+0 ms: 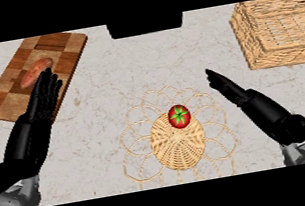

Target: Pick the tomato from the placemat and place it in the basket

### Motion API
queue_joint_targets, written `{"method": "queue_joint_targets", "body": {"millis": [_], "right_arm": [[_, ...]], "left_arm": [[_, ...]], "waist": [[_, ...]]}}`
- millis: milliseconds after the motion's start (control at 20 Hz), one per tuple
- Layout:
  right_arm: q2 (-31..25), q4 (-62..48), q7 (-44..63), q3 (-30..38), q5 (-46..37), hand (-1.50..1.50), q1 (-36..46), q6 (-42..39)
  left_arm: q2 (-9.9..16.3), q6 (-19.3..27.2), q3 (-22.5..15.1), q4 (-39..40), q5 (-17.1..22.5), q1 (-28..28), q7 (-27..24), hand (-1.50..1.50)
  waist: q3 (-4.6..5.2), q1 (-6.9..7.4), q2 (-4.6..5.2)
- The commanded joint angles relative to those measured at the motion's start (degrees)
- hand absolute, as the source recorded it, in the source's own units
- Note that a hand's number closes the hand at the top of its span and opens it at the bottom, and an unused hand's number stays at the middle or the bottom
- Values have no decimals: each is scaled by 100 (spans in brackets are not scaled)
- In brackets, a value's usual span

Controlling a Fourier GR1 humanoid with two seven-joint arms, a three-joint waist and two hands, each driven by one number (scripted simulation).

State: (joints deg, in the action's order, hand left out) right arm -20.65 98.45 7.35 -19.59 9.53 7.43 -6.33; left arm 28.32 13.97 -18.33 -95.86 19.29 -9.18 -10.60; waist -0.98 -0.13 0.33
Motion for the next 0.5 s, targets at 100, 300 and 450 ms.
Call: {"method": "queue_joint_targets", "body": {"millis": [100,300,450], "right_arm": [[625,714,139,360,-704,150,-275,1607],[647,901,-264,-383,-2390,150,-44,2271],[1730,-13,249,-1224,-3583,-150,84,3407]], "left_arm": [[-318,539,105,182,-111,392,125,0],[-586,862,227,340,160,418,619,0],[-652,876,214,311,93,417,463,0]], "waist": [[107,-91,-80],[124,-3,-85],[131,145,-48]]}}
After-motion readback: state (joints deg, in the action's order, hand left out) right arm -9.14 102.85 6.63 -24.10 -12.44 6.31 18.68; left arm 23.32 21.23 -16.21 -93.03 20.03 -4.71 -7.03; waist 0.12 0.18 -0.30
